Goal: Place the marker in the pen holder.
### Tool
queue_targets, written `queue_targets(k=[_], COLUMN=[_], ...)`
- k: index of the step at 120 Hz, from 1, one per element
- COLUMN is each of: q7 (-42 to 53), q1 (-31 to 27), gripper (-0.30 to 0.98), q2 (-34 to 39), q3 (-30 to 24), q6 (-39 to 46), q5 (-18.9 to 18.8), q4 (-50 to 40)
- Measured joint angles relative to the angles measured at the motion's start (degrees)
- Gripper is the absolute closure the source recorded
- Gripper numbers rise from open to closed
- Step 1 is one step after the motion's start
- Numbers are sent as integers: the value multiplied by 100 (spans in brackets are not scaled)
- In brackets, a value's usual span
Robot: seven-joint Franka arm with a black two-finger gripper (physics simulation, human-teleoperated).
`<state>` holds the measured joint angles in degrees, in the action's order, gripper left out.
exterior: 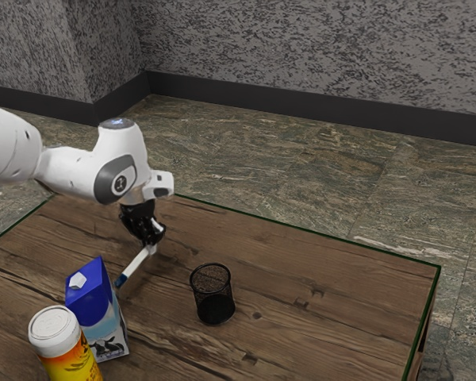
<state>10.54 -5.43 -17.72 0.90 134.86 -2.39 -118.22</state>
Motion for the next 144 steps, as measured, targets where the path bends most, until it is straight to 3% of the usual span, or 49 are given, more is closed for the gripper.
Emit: queue_targets(k=[17,35,82,118,144], q7=[-20,-59,-226,-289,-346], q1=[605,1339,998,1455,1759], gripper=[76,78,76,76,74], q2=[1504,2069,1853,1932,1466], q3=[-337,-381,-705,-724,-744], q6=[-21,-26,7,15,-7], q5=[-89,-150,-103,-89,-59], q4=[-139,-183,-125,-155,-266])
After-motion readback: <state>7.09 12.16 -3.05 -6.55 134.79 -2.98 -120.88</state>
